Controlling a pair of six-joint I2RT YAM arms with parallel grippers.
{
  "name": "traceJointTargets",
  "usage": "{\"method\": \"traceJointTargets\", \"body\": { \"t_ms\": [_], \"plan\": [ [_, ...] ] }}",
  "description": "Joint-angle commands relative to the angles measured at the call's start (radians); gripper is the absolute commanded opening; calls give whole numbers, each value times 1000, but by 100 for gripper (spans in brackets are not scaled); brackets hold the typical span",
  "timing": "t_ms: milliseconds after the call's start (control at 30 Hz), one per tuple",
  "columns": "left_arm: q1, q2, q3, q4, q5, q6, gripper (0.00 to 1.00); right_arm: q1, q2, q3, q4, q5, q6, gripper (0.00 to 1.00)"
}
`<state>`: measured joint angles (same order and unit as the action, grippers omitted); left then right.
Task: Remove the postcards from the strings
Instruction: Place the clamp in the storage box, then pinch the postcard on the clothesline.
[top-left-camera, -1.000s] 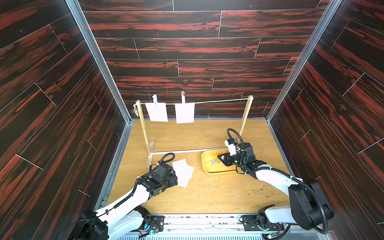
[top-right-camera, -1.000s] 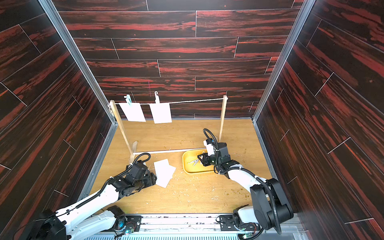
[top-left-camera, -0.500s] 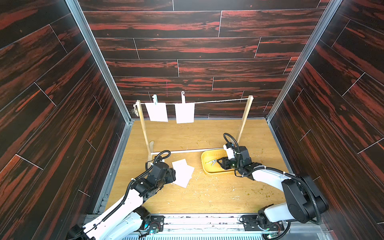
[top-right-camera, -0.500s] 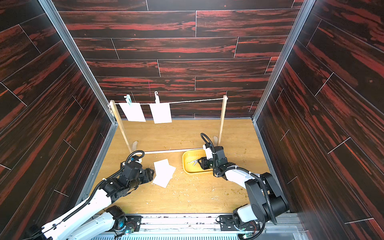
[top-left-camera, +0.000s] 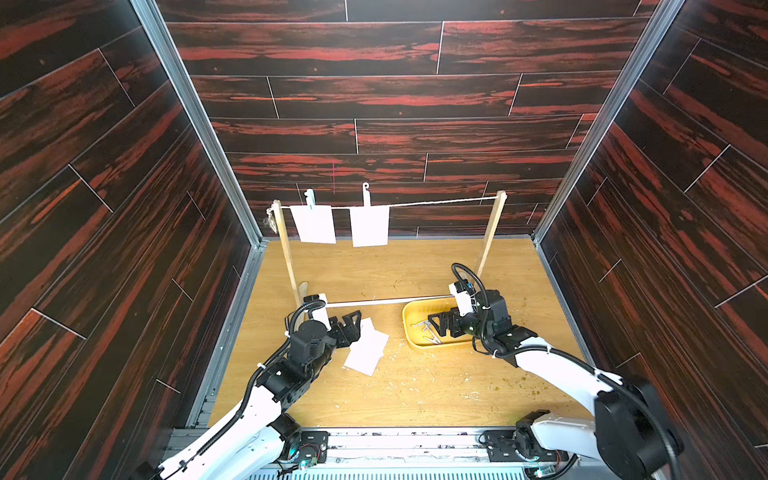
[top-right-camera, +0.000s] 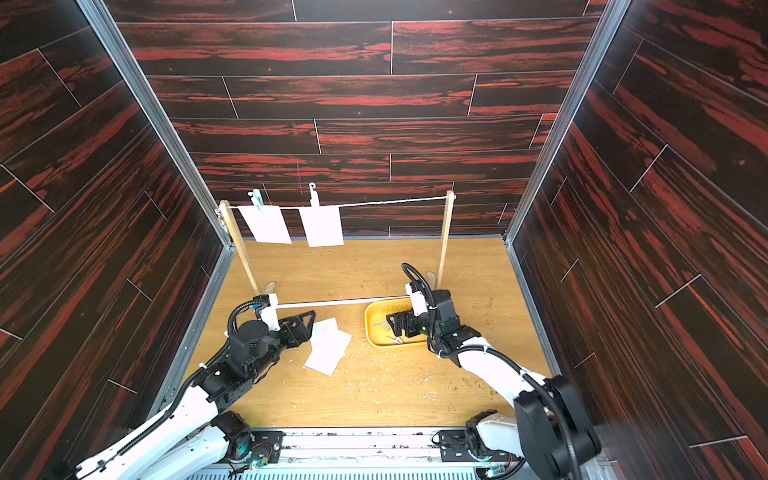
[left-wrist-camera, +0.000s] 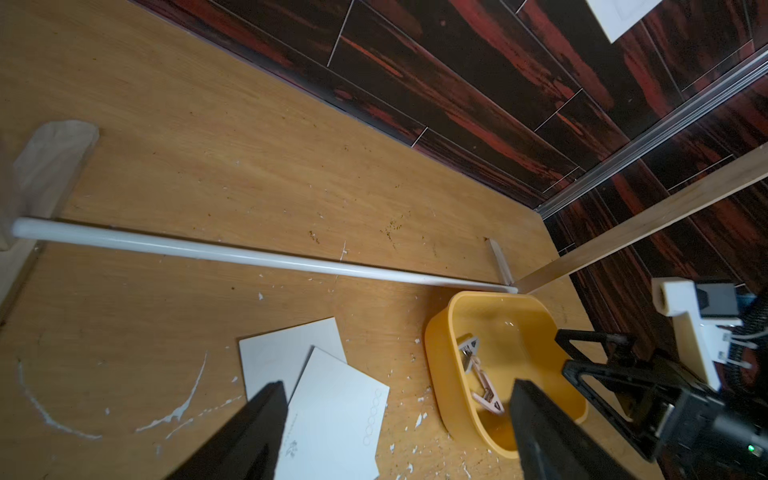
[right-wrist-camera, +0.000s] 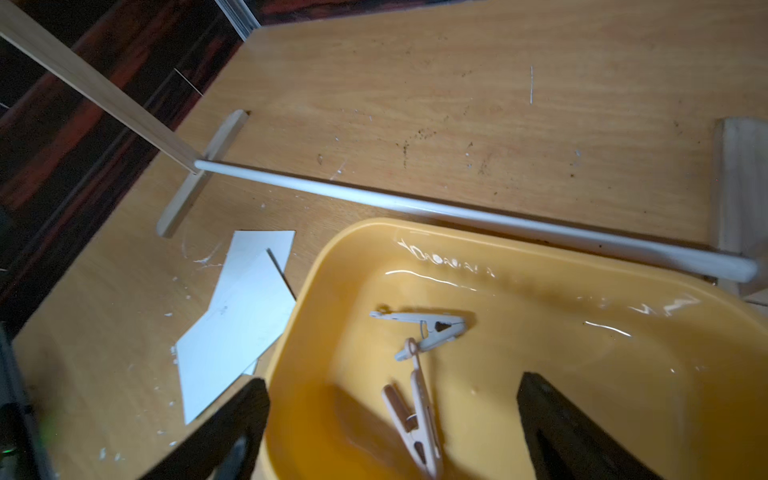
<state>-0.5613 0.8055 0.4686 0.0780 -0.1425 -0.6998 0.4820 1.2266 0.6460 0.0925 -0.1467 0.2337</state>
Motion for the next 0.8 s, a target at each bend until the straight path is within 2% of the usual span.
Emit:
{"method": "traceJointTargets", "body": {
  "t_ms": [0, 100, 267, 600, 767],
  "plan": [
    [1, 51, 47, 158, -19, 2, 95, 10, -98, 63, -73, -38, -10, 99],
    [6, 123, 73, 285, -31, 0, 100, 13, -156, 101, -102, -109, -4, 99],
    [23, 311, 138, 547, 31, 13, 100, 46, -221, 151, -122, -188, 0, 99],
    [48, 703, 245, 1181, 25, 23, 99, 81, -288, 201, -136, -284, 4, 99],
    [96, 813, 309, 1300, 81, -33, 96, 84, -299, 214, -142, -298, -2, 99]
  ]
}}
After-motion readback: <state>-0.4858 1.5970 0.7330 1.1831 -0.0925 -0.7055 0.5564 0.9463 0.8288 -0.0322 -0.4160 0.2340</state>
